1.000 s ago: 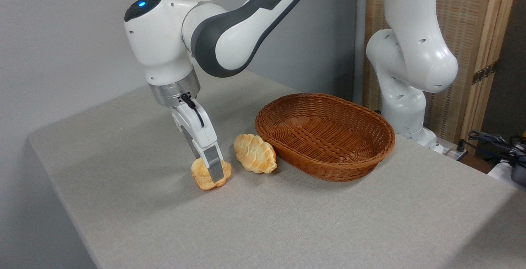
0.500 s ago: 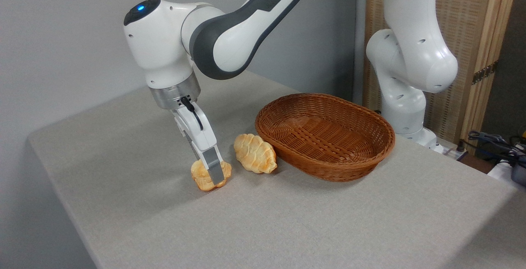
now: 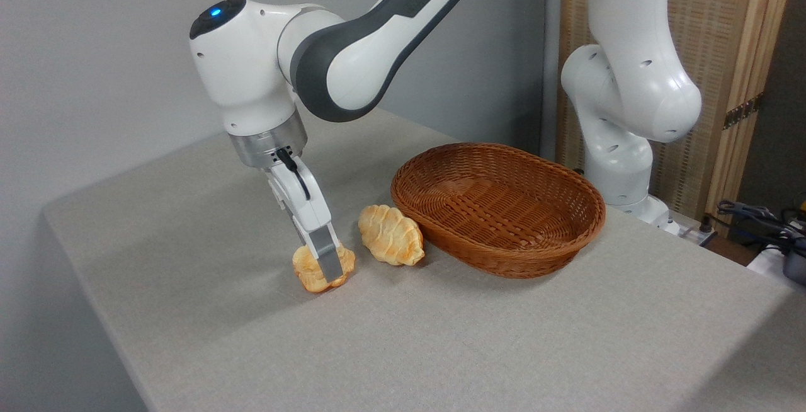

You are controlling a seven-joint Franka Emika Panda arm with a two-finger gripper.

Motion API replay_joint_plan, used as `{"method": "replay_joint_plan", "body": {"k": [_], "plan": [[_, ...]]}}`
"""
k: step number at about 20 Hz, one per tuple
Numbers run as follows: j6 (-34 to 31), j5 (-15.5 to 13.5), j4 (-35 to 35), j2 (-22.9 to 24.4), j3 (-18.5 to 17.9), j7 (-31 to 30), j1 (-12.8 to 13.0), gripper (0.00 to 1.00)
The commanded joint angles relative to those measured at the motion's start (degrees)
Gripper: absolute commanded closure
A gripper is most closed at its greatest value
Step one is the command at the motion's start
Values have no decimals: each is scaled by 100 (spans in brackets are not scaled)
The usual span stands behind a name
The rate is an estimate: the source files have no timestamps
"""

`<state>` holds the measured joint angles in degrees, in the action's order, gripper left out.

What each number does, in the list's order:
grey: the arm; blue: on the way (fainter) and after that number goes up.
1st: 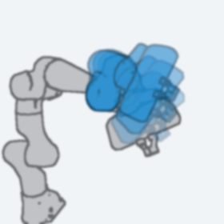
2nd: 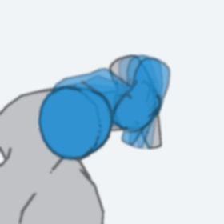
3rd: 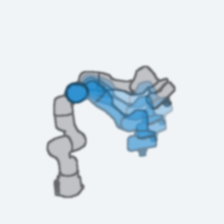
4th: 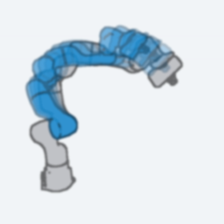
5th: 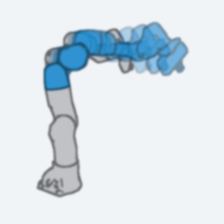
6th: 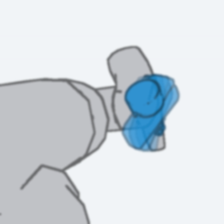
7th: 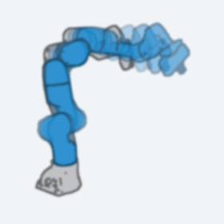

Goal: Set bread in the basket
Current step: 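Close the gripper around the bread roll, then lift the held bread roll and carry it over the wicker basket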

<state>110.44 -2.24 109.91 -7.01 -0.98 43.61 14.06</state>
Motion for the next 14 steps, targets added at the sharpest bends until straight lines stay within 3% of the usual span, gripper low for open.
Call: {"method": "replay_joint_plan", "body": {"k": [1,8,14], "plan": [[-5,57,-58,-3,-51,121,27,59],[-137,57,-110,234,-95,148,9,57],[-945,-13,-295,665,-130,156,-8,55]]}}
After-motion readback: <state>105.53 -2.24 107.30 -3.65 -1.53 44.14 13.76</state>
